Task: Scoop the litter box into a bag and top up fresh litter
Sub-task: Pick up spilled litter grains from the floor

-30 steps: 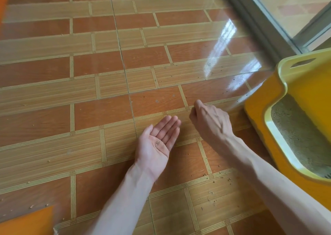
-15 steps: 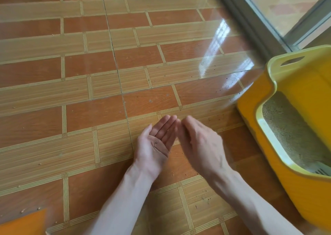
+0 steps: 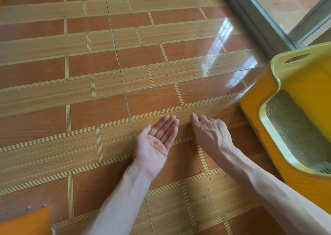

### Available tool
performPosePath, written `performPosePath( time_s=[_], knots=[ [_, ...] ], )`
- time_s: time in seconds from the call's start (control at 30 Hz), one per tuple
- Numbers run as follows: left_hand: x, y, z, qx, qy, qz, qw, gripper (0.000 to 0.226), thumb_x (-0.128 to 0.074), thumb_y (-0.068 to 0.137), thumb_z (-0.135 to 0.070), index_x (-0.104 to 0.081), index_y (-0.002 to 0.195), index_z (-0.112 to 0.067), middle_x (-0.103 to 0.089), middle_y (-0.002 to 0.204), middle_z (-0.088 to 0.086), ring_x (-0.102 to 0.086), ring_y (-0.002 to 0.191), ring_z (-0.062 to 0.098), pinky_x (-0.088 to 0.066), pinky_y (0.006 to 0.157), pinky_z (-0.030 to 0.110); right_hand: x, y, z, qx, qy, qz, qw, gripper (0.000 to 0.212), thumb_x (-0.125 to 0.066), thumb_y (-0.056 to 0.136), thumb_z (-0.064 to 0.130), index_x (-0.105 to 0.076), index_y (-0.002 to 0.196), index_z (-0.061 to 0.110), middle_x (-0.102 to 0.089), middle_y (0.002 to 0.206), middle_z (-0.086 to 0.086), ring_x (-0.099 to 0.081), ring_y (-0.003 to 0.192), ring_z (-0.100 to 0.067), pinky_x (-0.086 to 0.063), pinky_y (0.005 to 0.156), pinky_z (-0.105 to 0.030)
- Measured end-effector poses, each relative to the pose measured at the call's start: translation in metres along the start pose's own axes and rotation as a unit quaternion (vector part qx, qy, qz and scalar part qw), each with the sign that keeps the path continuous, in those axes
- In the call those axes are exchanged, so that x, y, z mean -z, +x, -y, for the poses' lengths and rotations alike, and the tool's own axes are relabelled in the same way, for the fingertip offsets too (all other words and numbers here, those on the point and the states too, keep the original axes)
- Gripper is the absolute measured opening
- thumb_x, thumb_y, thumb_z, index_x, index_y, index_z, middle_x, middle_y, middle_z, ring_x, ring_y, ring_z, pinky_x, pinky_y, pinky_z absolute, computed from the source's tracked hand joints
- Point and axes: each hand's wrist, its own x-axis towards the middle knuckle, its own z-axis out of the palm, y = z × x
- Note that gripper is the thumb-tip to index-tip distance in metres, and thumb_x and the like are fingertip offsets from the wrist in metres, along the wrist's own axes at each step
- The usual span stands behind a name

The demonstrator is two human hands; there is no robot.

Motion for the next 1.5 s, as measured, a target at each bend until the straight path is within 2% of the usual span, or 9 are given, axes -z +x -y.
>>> performPosePath(
  time_s=[0.13, 0.3, 0.4, 0.5, 0.7, 0.93, 1.17, 1.27, 1.5],
  knots=[
    [0.001, 0.0, 0.0, -0.005, 0.001, -0.005, 1.0, 0.051, -0.031, 0.112, -0.029, -0.067, 0.12, 0.007, -0.07, 0.126, 0.024, -0.07, 0.117, 0.036, -0.056, 0.099, 0.04, 0.01, 0.001, 0.0, -0.005, 0.053, -0.016, 0.998, 0.016, -0.032, 0.106, 0.015, -0.033, 0.091, 0.017, -0.038, 0.064, 0.006, -0.036, 0.048, -0.013, -0.038, 0.049, -0.032],
    [0.002, 0.001, 0.005, -0.001, 0.014, -0.014, 1.0, 0.051, -0.031, 0.111, -0.031, -0.068, 0.119, 0.004, -0.071, 0.126, 0.023, -0.072, 0.114, 0.031, -0.058, 0.098, 0.036, 0.04, -0.034, 0.03, 0.031, 0.231, -0.171, 0.957, 0.026, -0.032, 0.106, 0.036, -0.039, 0.087, 0.02, -0.048, 0.066, 0.01, -0.045, 0.045, -0.013, -0.04, 0.037, -0.03],
    [0.0, 0.001, 0.01, 0.028, 0.003, -0.011, 1.0, 0.052, -0.029, 0.112, -0.034, -0.067, 0.122, 0.0, -0.07, 0.129, 0.02, -0.071, 0.116, 0.028, -0.051, 0.103, 0.039, 0.049, -0.052, 0.057, 0.081, 0.245, -0.165, 0.952, 0.024, -0.032, 0.106, 0.037, -0.044, 0.091, 0.022, -0.059, 0.075, 0.008, -0.055, 0.05, -0.016, -0.046, 0.037, -0.035],
    [-0.005, -0.003, 0.018, 0.046, 0.003, -0.008, 0.999, 0.053, -0.028, 0.112, -0.035, -0.066, 0.12, 0.001, -0.072, 0.125, 0.019, -0.072, 0.112, 0.029, -0.052, 0.093, 0.038, 0.047, -0.059, 0.069, 0.095, 0.248, -0.129, 0.956, 0.023, -0.032, 0.106, 0.041, -0.038, 0.09, 0.025, -0.059, 0.081, 0.008, -0.056, 0.056, -0.017, -0.048, 0.042, -0.039],
    [-0.006, -0.012, 0.027, 0.051, 0.031, 0.001, 0.998, 0.052, -0.029, 0.112, -0.031, -0.069, 0.115, 0.002, -0.073, 0.121, 0.02, -0.075, 0.107, 0.028, -0.058, 0.094, 0.037, 0.054, -0.087, 0.044, 0.023, 0.308, -0.174, 0.935, 0.023, -0.036, 0.107, 0.038, -0.044, 0.091, 0.024, -0.052, 0.079, 0.012, -0.049, 0.059, -0.013, -0.045, 0.046, -0.032],
    [0.001, -0.034, 0.046, 0.062, 0.018, 0.026, 0.998, 0.052, -0.032, 0.111, -0.028, -0.069, 0.117, 0.007, -0.07, 0.126, 0.025, -0.07, 0.116, 0.036, -0.057, 0.097, 0.039, 0.007, -0.127, -0.015, -0.095, 0.232, -0.142, 0.958, 0.026, -0.041, 0.107, 0.035, -0.042, 0.086, 0.02, -0.046, 0.065, 0.01, -0.046, 0.052, -0.013, -0.032, 0.044, -0.023],
    [0.008, -0.044, 0.054, 0.077, 0.035, 0.034, 0.996, 0.052, -0.03, 0.112, -0.028, -0.067, 0.121, 0.006, -0.069, 0.128, 0.024, -0.069, 0.118, 0.036, -0.058, 0.097, 0.039, -0.036, -0.151, 0.0, -0.039, 0.116, -0.078, 0.989, 0.028, -0.027, 0.107, 0.039, -0.04, 0.091, 0.02, -0.046, 0.071, 0.007, -0.05, 0.05, -0.015, -0.049, 0.04, -0.032],
    [0.009, -0.045, 0.052, 0.076, 0.034, 0.039, 0.996, 0.053, -0.028, 0.112, -0.028, -0.067, 0.121, 0.006, -0.069, 0.128, 0.024, -0.069, 0.118, 0.036, -0.059, 0.096, 0.039, -0.041, -0.152, 0.007, -0.024, 0.073, -0.083, 0.994, 0.025, -0.038, 0.107, 0.037, -0.045, 0.093, 0.018, -0.049, 0.07, 0.004, -0.053, 0.048, -0.018, -0.046, 0.039, -0.032],
    [0.015, -0.047, 0.05, 0.071, 0.043, 0.044, 0.996, 0.053, -0.028, 0.112, -0.028, -0.067, 0.121, 0.006, -0.069, 0.128, 0.024, -0.068, 0.119, 0.035, -0.056, 0.099, 0.039, -0.041, -0.151, 0.012, -0.024, 0.007, -0.061, 0.998, 0.015, -0.063, 0.087, 0.0, -0.053, 0.091, 0.011, -0.033, 0.063, -0.001, -0.027, 0.043, -0.017, -0.026, 0.043, -0.029]
  ],
)
